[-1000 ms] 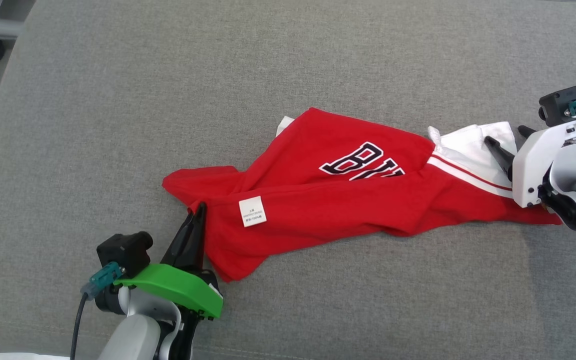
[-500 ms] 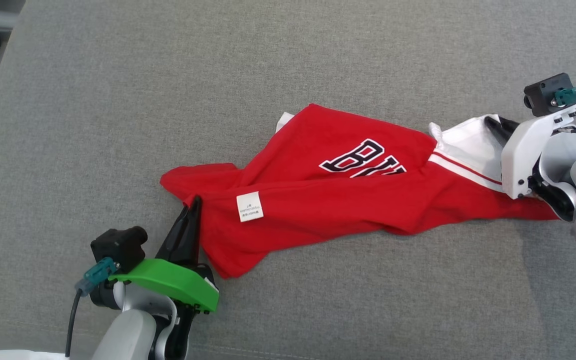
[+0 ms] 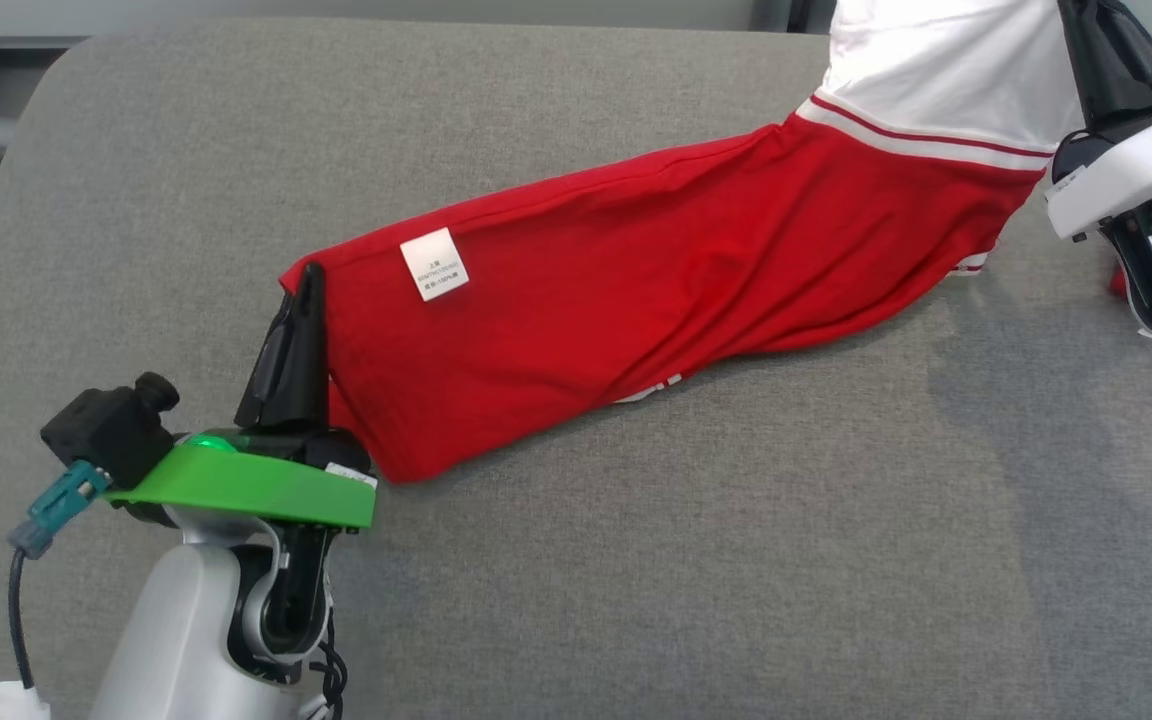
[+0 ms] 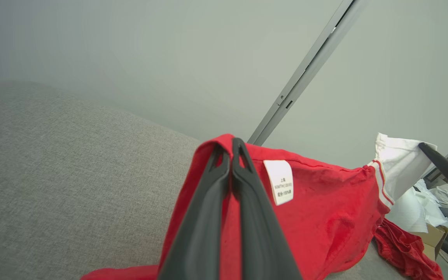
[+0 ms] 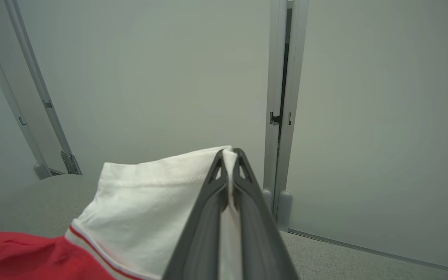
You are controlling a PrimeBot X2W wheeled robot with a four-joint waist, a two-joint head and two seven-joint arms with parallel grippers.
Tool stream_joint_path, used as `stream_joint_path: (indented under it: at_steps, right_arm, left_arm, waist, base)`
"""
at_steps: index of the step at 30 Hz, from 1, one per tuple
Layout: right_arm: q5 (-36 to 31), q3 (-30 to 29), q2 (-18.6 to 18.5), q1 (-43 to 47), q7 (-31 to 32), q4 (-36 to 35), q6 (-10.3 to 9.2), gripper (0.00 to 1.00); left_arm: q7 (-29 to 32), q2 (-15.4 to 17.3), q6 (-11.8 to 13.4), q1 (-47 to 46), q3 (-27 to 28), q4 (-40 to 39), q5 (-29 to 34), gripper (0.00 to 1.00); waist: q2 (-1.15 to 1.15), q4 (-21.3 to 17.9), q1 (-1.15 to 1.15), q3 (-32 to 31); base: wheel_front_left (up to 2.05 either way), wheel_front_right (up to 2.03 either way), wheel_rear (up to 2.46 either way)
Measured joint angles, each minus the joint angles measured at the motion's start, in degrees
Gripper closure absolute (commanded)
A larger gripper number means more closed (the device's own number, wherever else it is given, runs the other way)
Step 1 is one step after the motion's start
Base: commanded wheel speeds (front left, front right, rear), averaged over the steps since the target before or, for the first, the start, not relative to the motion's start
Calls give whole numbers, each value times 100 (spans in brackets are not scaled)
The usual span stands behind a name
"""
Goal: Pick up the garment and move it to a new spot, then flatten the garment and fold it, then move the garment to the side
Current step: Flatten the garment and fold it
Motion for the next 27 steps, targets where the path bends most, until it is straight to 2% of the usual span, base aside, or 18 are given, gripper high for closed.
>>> stream_joint_path:
  at_steps: [3, 6, 11, 15, 18, 20, 24, 27]
  right_arm:
    - [143, -190, 108, 135, -433, -156, 0, 100]
    - [430, -417, 229, 343, -386, -442, -1, 100]
    - [670, -589, 300, 575, -283, -1321, -1, 100]
    - [700, -820, 274, 676, -235, -2149, -1, 100]
    - [761, -1076, 141, 675, -235, -2983, -1, 100]
    - [811, -1174, 7, 675, -235, -3293, -1, 100]
    - [949, -1518, -344, 765, -236, -3649, -1, 100]
    - [1100, -1569, -438, 1039, -223, -3715, -1, 100]
  left_arm:
    - [-13, -2, -97, -2, 119, -144, -113, 100]
    - [-51, 1, -190, -2, 241, -342, -282, 100]
    - [-57, 22, -237, 8, 537, -811, -666, 100]
    - [-57, 241, -247, 9, 801, -1301, -793, 100]
    - [89, 512, -276, -5, 877, -1954, -791, 100]
    - [220, 552, -277, -77, 871, -2325, -793, 100]
    - [569, 549, -270, -449, 717, -2916, -972, 100]
    - [851, 550, -92, -508, 648, -3038, -1073, 100]
  waist:
    - [0, -108, 0, -175]
    - [0, -227, 0, -363]
    - [0, -464, 0, -694]
    - [0, -681, 0, -965]
    - [0, -915, 0, -1234]
    - [0, -1039, 0, -1346]
    - [0, -1241, 0, -1524]
    - [0, -1330, 0, -1593]
  base:
    - [0, 0, 0]
    - [0, 0, 0]
    - [0, 0, 0]
    - [0, 0, 0]
    - [0, 0, 0]
    - [0, 0, 0]
    - [0, 0, 0]
    - [0, 0, 0]
